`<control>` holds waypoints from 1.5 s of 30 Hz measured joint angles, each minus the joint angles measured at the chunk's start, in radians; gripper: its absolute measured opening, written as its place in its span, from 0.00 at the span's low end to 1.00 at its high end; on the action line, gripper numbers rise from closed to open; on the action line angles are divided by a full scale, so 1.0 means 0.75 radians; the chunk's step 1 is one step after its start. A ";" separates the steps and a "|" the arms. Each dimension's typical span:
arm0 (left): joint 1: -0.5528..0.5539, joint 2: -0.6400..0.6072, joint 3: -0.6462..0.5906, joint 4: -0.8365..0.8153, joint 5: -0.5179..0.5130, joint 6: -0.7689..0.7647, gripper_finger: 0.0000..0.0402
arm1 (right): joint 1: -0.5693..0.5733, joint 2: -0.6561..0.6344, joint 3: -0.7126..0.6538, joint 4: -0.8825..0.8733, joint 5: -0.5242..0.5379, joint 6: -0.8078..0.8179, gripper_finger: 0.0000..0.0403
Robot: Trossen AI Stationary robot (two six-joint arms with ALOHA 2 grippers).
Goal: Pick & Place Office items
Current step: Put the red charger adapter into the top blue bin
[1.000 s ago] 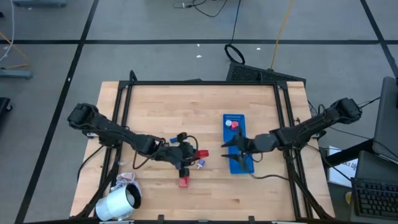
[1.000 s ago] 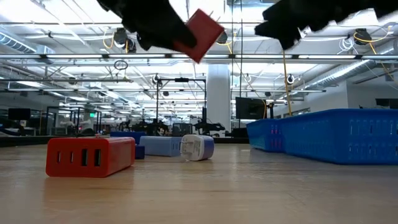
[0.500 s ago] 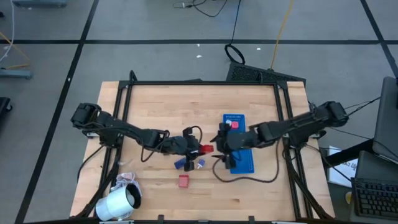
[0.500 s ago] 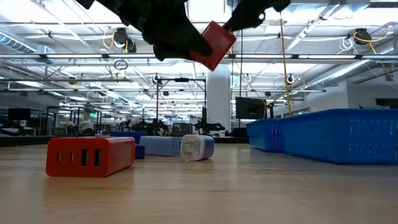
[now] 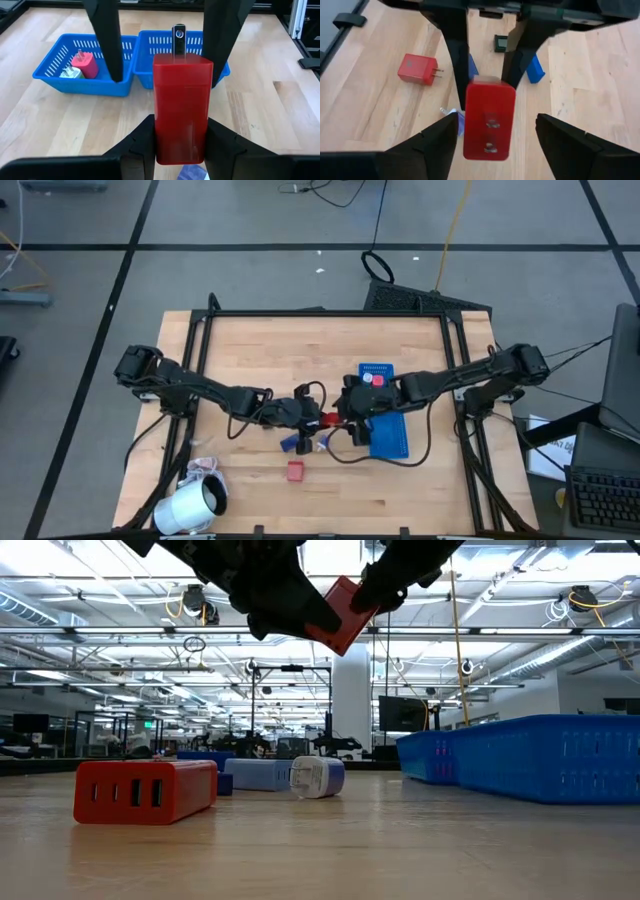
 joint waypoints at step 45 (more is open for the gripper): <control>-0.030 -0.199 -0.010 -0.084 0.094 0.136 0.79 | -0.100 -0.125 0.001 -0.369 -0.119 0.299 0.28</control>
